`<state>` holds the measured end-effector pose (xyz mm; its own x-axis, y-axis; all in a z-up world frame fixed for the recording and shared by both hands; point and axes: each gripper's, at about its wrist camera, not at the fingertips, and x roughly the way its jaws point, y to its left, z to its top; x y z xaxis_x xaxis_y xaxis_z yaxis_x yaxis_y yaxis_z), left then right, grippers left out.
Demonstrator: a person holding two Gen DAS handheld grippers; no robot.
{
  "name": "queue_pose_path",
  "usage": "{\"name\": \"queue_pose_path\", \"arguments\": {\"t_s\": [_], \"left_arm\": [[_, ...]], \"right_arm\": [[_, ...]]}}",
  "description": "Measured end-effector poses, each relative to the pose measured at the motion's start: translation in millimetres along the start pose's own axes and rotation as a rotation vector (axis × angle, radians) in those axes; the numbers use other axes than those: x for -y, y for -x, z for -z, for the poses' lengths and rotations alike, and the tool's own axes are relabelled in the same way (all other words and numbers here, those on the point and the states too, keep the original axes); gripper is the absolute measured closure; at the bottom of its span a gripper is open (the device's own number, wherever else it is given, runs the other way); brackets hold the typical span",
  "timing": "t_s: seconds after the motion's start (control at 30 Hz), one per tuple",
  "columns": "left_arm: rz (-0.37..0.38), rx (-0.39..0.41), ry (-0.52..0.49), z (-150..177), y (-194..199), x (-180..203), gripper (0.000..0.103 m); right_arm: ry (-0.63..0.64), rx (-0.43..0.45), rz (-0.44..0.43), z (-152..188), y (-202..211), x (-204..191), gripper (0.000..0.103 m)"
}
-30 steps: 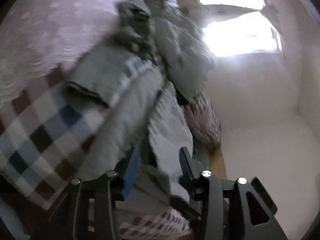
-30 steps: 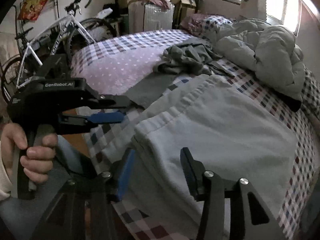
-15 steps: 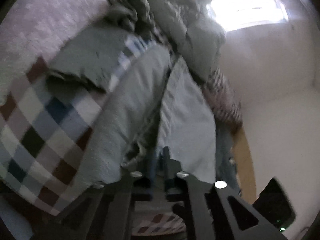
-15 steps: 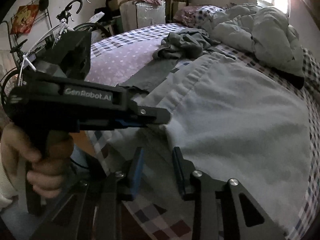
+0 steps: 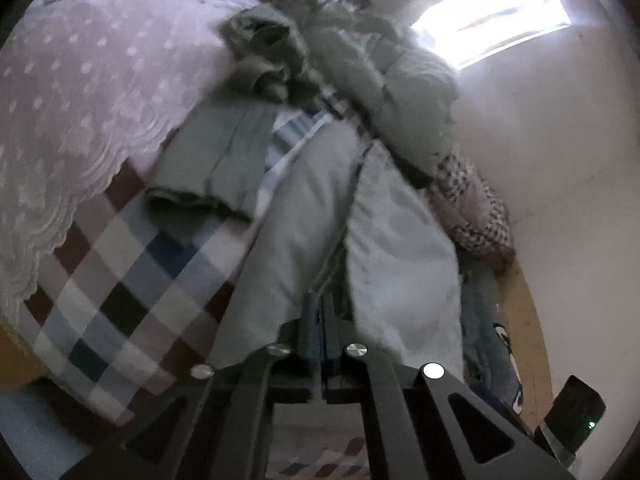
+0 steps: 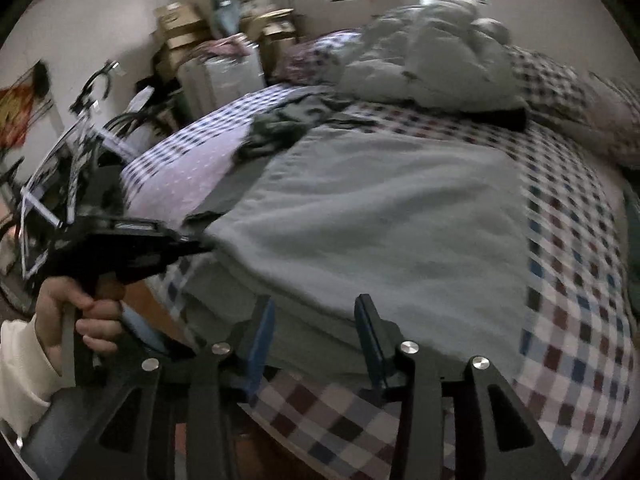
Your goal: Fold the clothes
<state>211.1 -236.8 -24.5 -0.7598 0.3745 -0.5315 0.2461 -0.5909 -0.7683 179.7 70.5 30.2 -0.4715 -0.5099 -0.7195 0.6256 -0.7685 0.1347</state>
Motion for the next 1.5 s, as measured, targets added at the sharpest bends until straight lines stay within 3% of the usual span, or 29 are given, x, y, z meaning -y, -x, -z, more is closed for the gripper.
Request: {"name": "queue_pose_path", "arguments": {"t_s": [0.07, 0.13, 0.17, 0.23, 0.4, 0.47, 0.6, 0.7, 0.87, 0.93, 0.97, 1.07, 1.13, 1.23, 1.5], "left_arm": [[0.057, 0.031, 0.011, -2, 5, 3, 0.103], [0.1, 0.087, -0.073, -6, 11, 23, 0.1], [0.122, 0.115, -0.115, -8, 14, 33, 0.095], [0.157, 0.162, -0.195, -11, 17, 52, 0.075], [0.068, 0.084, -0.307, -1, -17, 82, 0.074], [0.06, 0.069, -0.347, -1, -28, 97, 0.074], [0.05, 0.073, -0.427, -6, -42, 131, 0.071], [0.021, 0.091, -0.491, -23, -60, 161, 0.071], [-0.071, 0.051, -0.527, -57, -122, 186, 0.071], [-0.108, 0.032, -0.564, -62, -144, 189, 0.071], [-0.139, 0.018, -0.592, -63, -157, 188, 0.071], [-0.279, -0.008, -0.65, -66, -196, 169, 0.073], [-0.338, -0.031, -0.651, -67, -213, 148, 0.085], [-0.318, -0.048, -0.597, -69, -220, 123, 0.1], [-0.338, -0.016, -0.601, -61, -224, 114, 0.101]], "right_arm": [[-0.033, 0.021, 0.002, 1, 7, 9, 0.055], [-0.051, 0.038, 0.007, 1, 10, 14, 0.055], [-0.053, 0.047, 0.016, 0, 10, 14, 0.055], [-0.056, 0.064, 0.035, -2, 9, 14, 0.055], [-0.07, 0.129, 0.093, -16, 7, 17, 0.057], [-0.073, 0.159, 0.121, -25, 8, 21, 0.068], [-0.08, 0.213, 0.168, -53, 12, 35, 0.071], [-0.109, 0.257, 0.183, -80, 10, 51, 0.072], [-0.177, 0.242, 0.173, -123, -24, 83, 0.076], [-0.194, 0.211, 0.193, -136, -47, 96, 0.081], [-0.211, 0.186, 0.202, -139, -61, 104, 0.089], [-0.25, 0.126, 0.237, -143, -97, 126, 0.096], [-0.257, 0.09, 0.264, -138, -114, 136, 0.099], [-0.269, 0.061, 0.273, -130, -131, 147, 0.103], [-0.241, 0.029, 0.315, -114, -154, 147, 0.103]]}}
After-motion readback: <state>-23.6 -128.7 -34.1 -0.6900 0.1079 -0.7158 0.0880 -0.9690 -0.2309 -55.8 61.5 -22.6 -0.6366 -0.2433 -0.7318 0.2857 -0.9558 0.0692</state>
